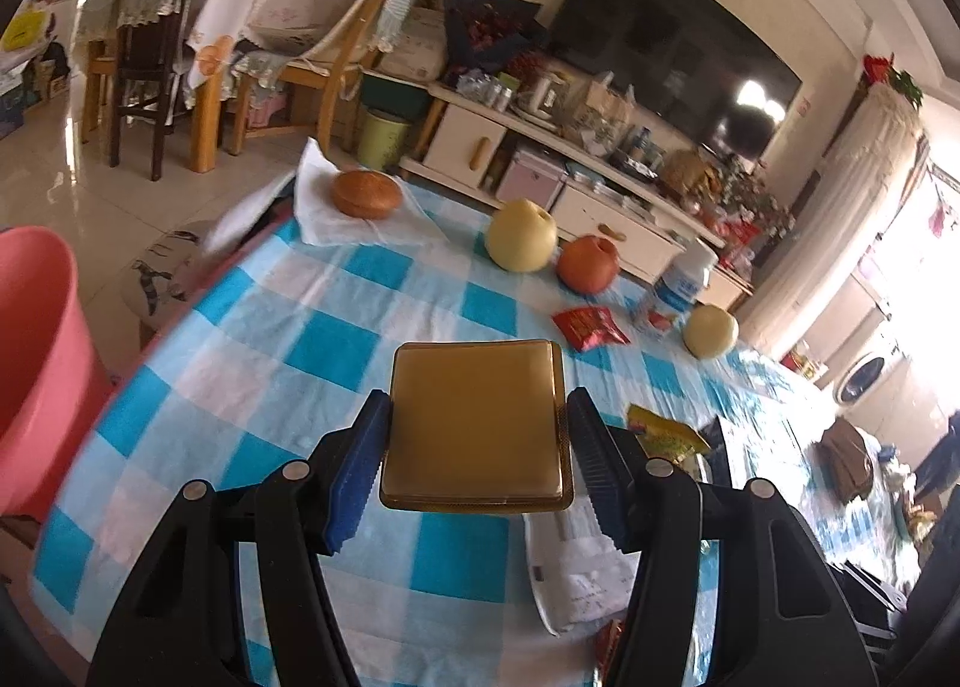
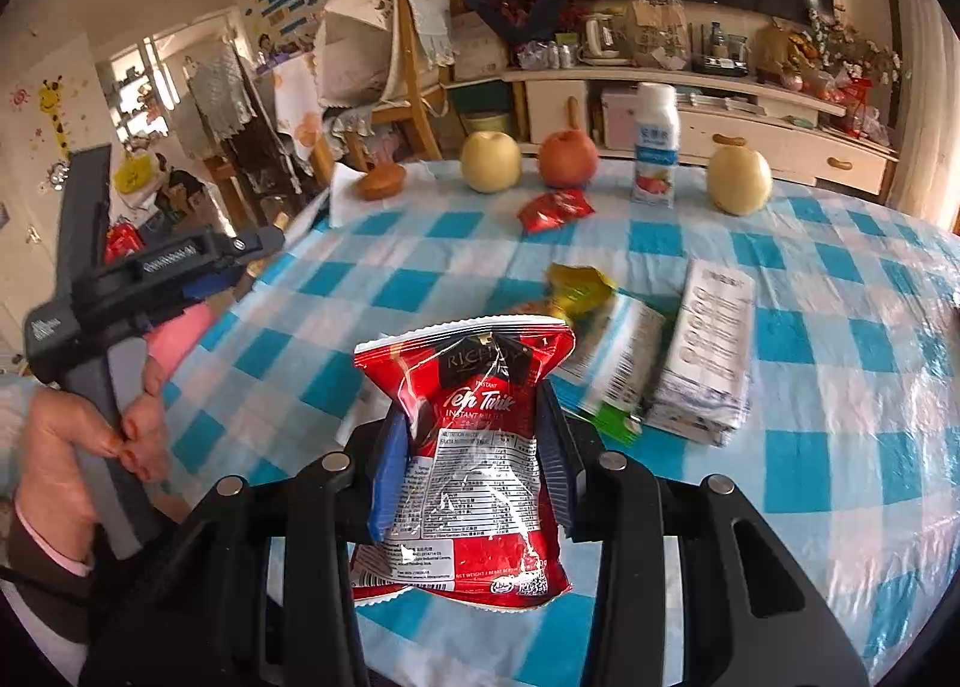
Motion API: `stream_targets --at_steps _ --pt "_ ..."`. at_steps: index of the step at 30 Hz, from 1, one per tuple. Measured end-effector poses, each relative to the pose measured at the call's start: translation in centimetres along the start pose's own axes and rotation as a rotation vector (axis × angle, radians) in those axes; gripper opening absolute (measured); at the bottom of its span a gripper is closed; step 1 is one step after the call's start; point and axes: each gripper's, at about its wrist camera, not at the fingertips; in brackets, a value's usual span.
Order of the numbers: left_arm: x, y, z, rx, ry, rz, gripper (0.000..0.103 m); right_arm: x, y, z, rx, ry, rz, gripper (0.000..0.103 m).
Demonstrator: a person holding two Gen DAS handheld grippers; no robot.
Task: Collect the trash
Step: 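Carry cake square and red packet to the pink bucket and open both tools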
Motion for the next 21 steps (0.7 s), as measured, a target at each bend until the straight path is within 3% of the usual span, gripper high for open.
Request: stream_targets --at_steps 9,15,18,21 --pt "-1.0 5.4 -2.5 -0.104 -0.082 -0.127 0.061 -1.6 6.6 2.1 -0.161 0.040 -0.033 0.041" --pt "-1.2 11.4 -5.6 -0.284 -0.150 -0.248 0.061 -2.7 13.8 4.8 -0.283 0.082 -0.106 0.041" --pt "-0.5 15.2 -7.2 -0.415 -0.155 -0.353 0.061 -3.0 17.3 6.2 -0.335 0.105 -0.147 0.041" --pt "0.7 18.6 -8.6 -0.483 -0.167 -0.475 0.061 -3.1 21.6 8.0 -0.401 0.138 -0.192 0.041"
Point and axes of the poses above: each gripper's, at about its wrist camera, not at the fingertips, and z roughly the way its jaws point, y to its left, x to its underside, and after that the axes turned 14 degrees about z, right-handed
